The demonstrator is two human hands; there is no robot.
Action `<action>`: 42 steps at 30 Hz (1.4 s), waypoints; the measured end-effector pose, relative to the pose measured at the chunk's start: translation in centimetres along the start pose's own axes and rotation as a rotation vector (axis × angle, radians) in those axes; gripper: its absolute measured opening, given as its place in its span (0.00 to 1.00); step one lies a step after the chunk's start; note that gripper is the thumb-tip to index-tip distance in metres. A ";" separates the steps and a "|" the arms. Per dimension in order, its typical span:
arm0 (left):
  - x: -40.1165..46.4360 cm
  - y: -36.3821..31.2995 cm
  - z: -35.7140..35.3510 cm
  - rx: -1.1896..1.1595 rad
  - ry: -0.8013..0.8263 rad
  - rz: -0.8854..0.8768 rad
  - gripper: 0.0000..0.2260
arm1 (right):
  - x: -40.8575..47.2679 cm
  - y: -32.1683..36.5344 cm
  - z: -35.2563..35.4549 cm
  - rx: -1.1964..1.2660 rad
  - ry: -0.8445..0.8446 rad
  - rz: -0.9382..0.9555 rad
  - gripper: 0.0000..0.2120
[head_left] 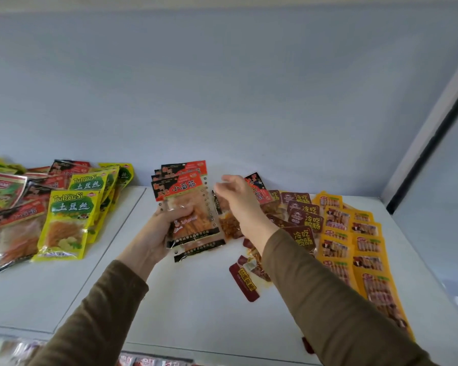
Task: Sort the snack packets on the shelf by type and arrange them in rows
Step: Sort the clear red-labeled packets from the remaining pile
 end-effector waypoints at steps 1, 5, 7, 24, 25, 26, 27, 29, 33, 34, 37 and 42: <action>-0.1 -0.1 0.5 -0.009 -0.021 -0.010 0.24 | 0.5 0.0 1.1 0.066 -0.108 0.006 0.21; -0.3 -0.6 2.1 -0.006 -0.070 -0.021 0.27 | 3.0 0.6 6.3 0.033 -0.441 0.020 0.27; -0.3 -0.6 2.4 -0.014 -0.075 -0.018 0.27 | 4.1 0.5 8.2 -0.174 -0.489 -0.019 0.28; -0.1 0.1 3.1 0.029 -0.135 0.046 0.24 | 5.4 -1.2 6.8 -0.421 -0.310 0.008 0.15; -0.2 0.0 3.2 0.035 -0.135 0.051 0.23 | 5.3 -0.4 6.5 -0.298 -0.308 0.082 0.13; -0.2 0.1 3.4 0.042 -0.136 0.054 0.23 | 5.2 0.7 6.3 -0.225 -0.293 0.170 0.11; -0.2 0.1 3.6 0.045 -0.138 0.058 0.23 | 5.0 2.1 6.1 -0.177 -0.264 0.260 0.10; -0.2 0.3 3.7 0.043 -0.135 0.062 0.25 | 4.4 5.3 5.4 -0.103 -0.185 0.403 0.08; 0.1 0.6 3.2 0.044 -0.096 0.074 0.27 | 2.9 10.7 3.4 -0.009 -0.007 0.523 0.07; 0.2 0.7 2.8 0.042 -0.080 0.078 0.27 | 2.7 11.5 2.8 -0.029 0.036 0.517 0.06; 0.2 0.6 1.5 0.034 -0.023 0.079 0.26 | 2.4 12.3 0.6 -0.100 0.160 0.451 0.04; -0.1 0.8 0.1 0.055 0.030 0.093 0.17 | 2.6 9.6 -1.6 -0.193 0.298 0.165 0.04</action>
Point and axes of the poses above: each hand's wrist, its own x-axis towards the middle knuckle, its own z-axis out of the back of the hand, y = z × x, the point moved 4 cm from there along x, towards the middle knuckle, and after that the axes turned 15 degrees about x, right-handed, at the moved point
